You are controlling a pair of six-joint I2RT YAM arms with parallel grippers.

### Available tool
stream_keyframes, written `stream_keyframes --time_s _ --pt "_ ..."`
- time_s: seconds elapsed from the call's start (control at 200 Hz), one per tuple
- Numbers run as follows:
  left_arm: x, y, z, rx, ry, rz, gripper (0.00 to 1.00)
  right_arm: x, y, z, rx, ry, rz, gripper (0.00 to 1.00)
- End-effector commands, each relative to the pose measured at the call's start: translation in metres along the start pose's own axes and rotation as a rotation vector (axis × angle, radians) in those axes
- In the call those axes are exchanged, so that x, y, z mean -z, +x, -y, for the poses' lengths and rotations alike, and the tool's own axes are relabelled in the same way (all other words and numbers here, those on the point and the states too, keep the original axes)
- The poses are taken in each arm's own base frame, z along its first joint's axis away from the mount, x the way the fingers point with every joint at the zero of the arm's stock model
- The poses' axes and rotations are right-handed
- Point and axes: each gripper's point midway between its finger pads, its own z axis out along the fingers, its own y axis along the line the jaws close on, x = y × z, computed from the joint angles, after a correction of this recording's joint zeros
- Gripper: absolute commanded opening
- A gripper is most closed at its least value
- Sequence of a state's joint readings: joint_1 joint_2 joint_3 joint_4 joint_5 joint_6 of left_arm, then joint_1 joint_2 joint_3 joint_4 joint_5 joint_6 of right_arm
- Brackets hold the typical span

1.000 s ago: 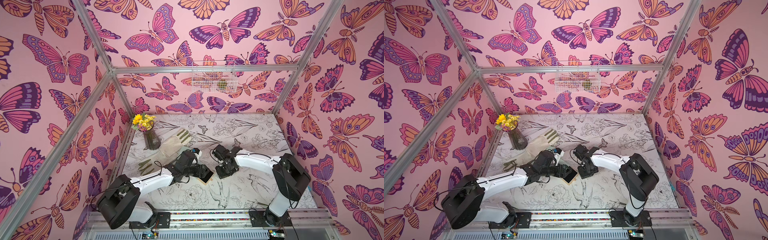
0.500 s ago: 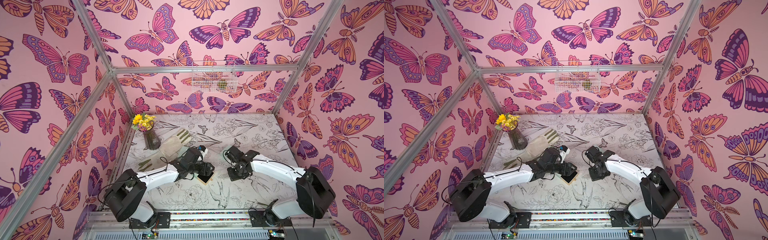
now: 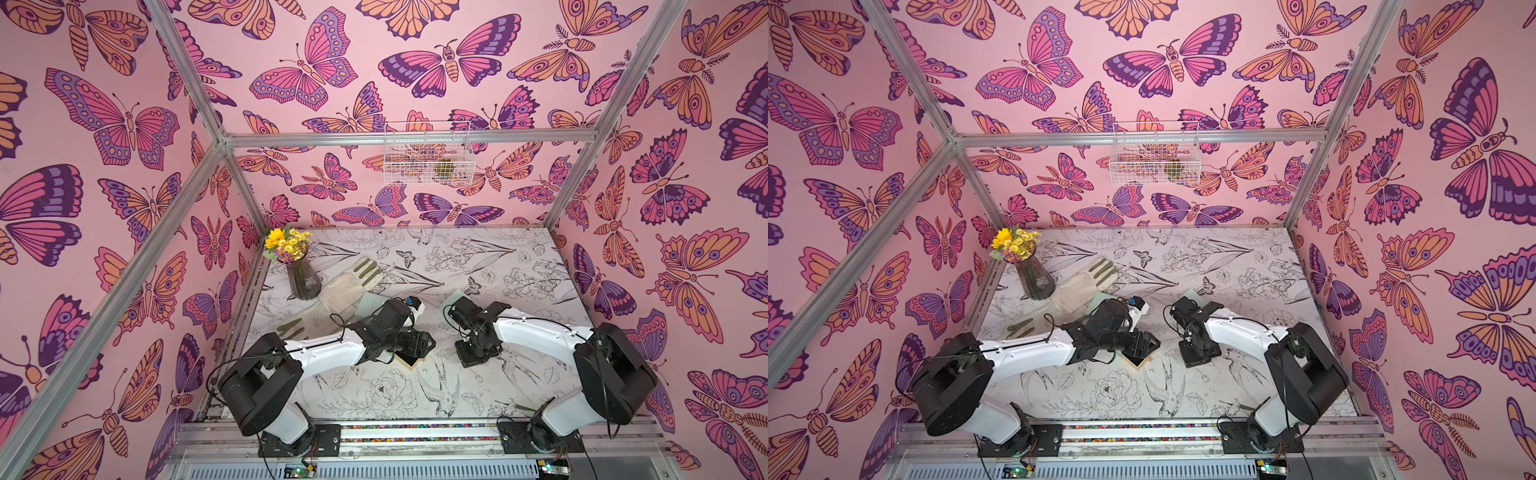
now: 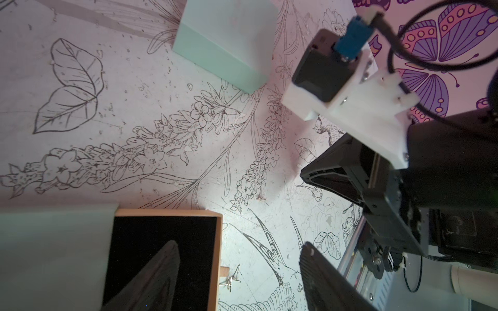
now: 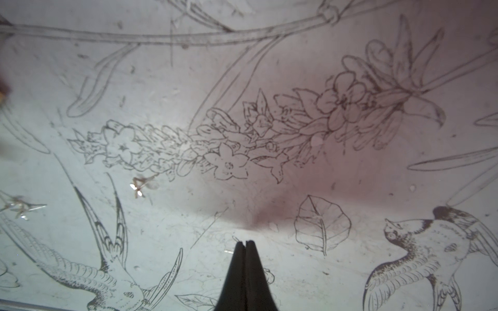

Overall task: Place the earrings into the drawer-style jewelry box
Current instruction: Place the earring at the center of the board.

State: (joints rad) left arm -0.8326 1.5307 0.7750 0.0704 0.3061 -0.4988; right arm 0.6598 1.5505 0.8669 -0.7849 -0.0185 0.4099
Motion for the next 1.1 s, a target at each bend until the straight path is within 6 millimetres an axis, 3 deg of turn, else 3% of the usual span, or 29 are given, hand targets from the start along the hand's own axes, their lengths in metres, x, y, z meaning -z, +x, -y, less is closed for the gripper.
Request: stream_keyframes --time_s 0.0,0.696,0.946,1.097 --pt "-0.002 0.005 -0.003 -0.006 -0.017 -0.017 0.73 0.002 -0.005 0.0 0.012 0.002 0.006 0.01" --pt "-0.002 0.009 -0.006 -0.003 -0.028 -0.022 0.73 0.009 -0.008 0.001 -0.017 -0.002 0.048 0.18" --pt "-0.005 0.006 0.009 -0.056 -0.004 -0.021 0.73 0.017 0.002 0.007 -0.089 -0.013 0.095 0.23" --pt "-0.007 0.006 0.007 -0.052 -0.016 -0.019 0.73 0.014 0.001 0.003 -0.176 -0.037 0.137 0.33"
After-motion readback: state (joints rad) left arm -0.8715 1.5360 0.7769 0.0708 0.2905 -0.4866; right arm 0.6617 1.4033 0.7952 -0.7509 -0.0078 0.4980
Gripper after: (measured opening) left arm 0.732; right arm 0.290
